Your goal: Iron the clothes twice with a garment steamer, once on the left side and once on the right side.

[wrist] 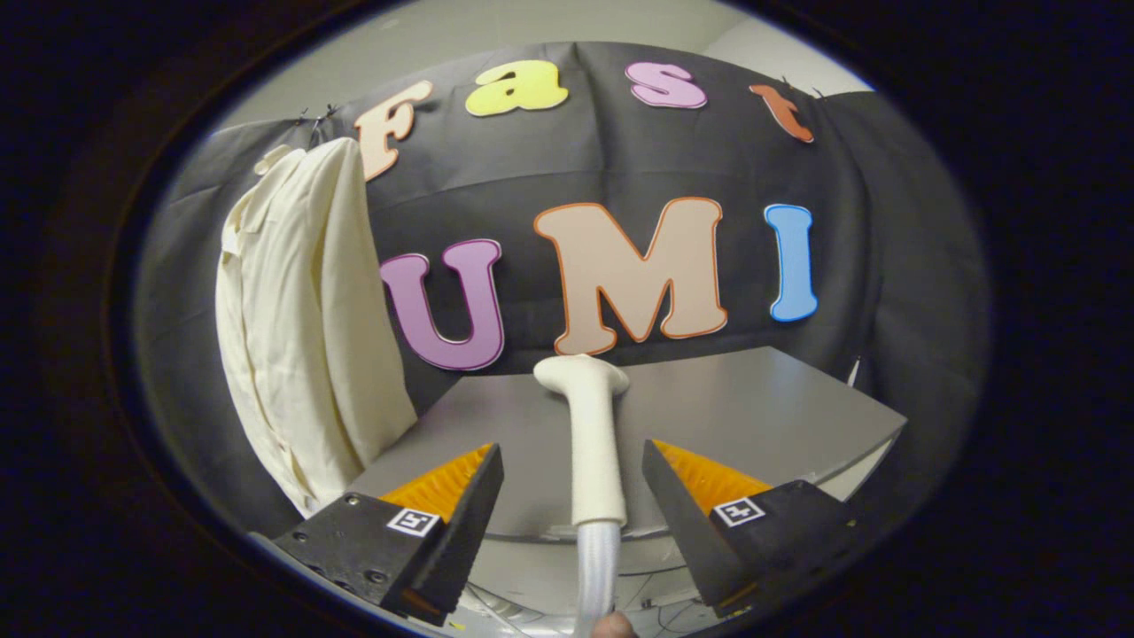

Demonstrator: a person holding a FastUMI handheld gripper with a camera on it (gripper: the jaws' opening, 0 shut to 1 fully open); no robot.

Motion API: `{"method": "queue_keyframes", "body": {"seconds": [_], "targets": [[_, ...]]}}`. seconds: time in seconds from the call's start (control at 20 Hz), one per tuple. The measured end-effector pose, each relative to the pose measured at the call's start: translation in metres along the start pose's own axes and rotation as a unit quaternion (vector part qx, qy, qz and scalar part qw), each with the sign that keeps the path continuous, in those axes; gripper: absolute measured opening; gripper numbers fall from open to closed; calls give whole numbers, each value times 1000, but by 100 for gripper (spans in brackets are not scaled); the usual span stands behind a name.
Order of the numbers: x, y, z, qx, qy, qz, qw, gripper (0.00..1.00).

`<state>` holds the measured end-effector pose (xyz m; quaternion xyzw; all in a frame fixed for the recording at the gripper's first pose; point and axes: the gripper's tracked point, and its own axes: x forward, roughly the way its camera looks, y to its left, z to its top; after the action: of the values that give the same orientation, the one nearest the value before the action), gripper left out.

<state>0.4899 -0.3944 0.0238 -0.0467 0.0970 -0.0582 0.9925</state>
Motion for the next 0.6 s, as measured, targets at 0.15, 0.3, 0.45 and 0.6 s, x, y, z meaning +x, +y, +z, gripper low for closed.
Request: {"method": "queue_keyframes", "body": {"seconds": [0.15, 0.3, 0.45, 0.6], "targets": [[25, -6, -2, -18, 17, -7, 1000, 96], [47, -9, -13, -58, 51, -17, 997, 91], [64, -6, -30, -74, 88, -15, 993, 83], [70, -3, -29, -67, 91, -18, 993, 66]]}}
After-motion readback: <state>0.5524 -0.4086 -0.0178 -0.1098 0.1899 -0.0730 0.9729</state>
